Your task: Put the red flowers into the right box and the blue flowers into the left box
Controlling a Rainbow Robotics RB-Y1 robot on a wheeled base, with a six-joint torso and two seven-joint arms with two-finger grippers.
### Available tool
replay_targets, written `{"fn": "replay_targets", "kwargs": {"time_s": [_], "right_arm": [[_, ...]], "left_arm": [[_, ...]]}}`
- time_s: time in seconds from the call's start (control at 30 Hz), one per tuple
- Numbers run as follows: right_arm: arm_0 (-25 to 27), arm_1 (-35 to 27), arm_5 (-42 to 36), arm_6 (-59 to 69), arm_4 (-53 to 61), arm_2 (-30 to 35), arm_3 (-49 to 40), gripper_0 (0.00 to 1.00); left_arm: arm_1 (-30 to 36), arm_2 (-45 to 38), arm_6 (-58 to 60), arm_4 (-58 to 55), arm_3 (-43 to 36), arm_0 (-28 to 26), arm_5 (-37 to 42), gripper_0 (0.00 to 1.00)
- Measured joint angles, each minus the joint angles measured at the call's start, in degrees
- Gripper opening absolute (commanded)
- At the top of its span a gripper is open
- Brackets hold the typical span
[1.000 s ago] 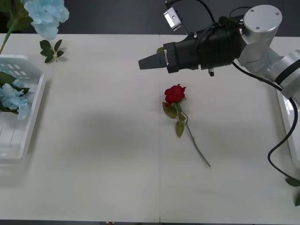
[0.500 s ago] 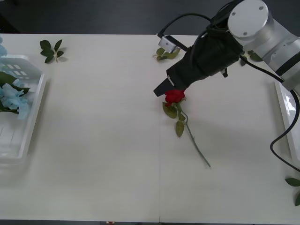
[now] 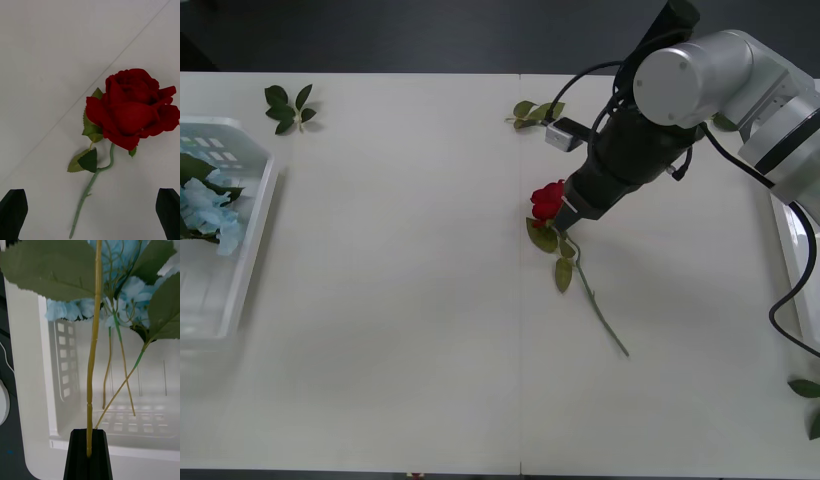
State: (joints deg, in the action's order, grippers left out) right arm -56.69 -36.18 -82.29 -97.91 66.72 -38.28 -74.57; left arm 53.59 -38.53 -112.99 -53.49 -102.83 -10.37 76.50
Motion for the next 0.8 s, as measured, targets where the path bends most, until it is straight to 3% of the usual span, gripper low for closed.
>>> {"fn": "replay_targets", "kwargs": {"time_s": [0.43,0.8], "right_arm": [[0.00,0.00,6.90,4.75,-5.59,-9.62,0.00,1.00],[0.02,0.01,9.51,4.81,-8.19,-10.52,0.38,1.00]], "left_arm": [[0.00,7.61,0.16,11.19,6.18,0.76,0.00,0.00],[0.00,15.65,0.78,13.97,9.49,5.17,0.00,0.02]]}}
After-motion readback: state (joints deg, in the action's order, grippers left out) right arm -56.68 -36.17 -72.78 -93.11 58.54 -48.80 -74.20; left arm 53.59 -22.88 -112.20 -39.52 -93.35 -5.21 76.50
